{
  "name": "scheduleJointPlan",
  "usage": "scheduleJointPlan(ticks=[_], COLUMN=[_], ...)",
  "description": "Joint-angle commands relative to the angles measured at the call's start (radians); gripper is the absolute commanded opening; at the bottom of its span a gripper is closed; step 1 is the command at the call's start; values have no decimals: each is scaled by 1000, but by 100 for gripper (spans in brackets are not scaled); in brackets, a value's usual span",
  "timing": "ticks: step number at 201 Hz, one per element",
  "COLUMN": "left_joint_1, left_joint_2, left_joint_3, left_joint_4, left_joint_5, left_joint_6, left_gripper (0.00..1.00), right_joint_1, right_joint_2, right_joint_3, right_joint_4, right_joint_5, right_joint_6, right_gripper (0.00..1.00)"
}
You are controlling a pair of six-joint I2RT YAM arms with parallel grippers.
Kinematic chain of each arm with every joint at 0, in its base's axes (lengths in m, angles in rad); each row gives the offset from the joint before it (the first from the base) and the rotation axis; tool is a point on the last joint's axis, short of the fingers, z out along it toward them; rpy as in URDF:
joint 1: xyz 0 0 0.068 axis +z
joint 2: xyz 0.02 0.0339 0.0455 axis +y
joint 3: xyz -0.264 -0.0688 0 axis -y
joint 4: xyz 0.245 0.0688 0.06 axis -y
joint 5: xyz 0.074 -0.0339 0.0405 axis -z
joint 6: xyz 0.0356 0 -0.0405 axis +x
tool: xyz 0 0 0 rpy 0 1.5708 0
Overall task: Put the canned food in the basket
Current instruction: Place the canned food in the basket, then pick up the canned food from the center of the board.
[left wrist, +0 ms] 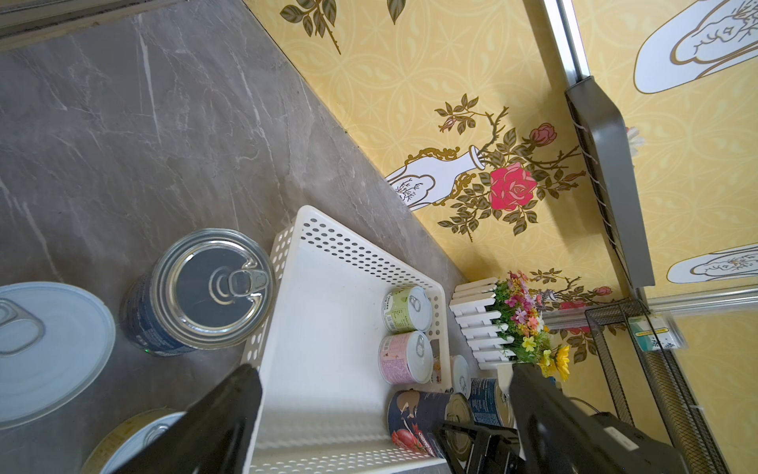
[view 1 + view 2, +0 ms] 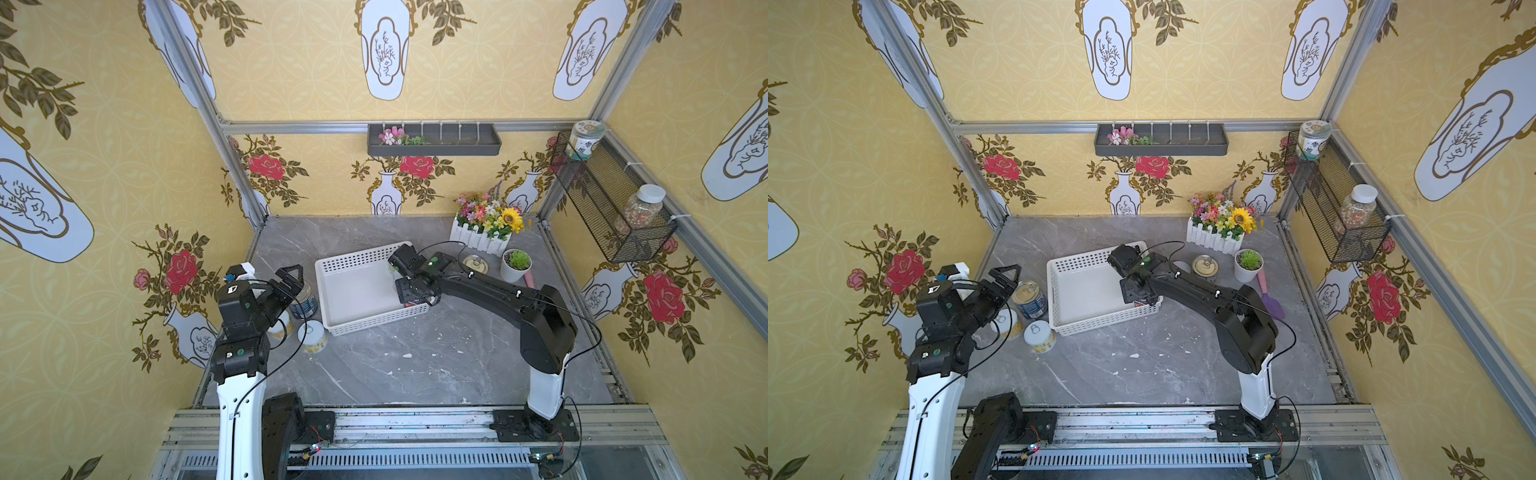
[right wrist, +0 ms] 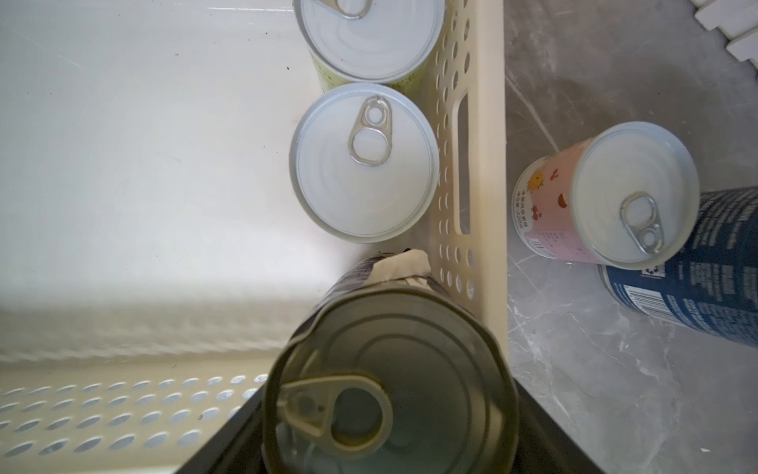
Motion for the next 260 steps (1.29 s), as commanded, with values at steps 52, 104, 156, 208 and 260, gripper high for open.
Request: scheduleJointPlan(ticks=[52,104,156,208,260], left_joint_1=[1,0,-86,-137,-138], left_joint_2=[152,317,319,399,489], left_joint_3=[38,185,39,30,24], left_joint_4=[-126,-454,-473,-492,-481], left_joint_5=[-124,-99,-96,-146,-170], left_joint_6=[-60,-7,-64,-128,-173], left_gripper=[100,100,100,100,100], right_joint_1=[4,5,4,2,0], right_joint_2=[-50,-118,-310,-409,-404], right_joint_3=[-82,-61,-151,-213,-204], right_joint_4=[48,45,76,94,81], right_joint_5=[65,9,-21,-36,-35], right_joint_6=[-20,-39,-32,-32,-31], right_gripper=[75,99,97,97,97])
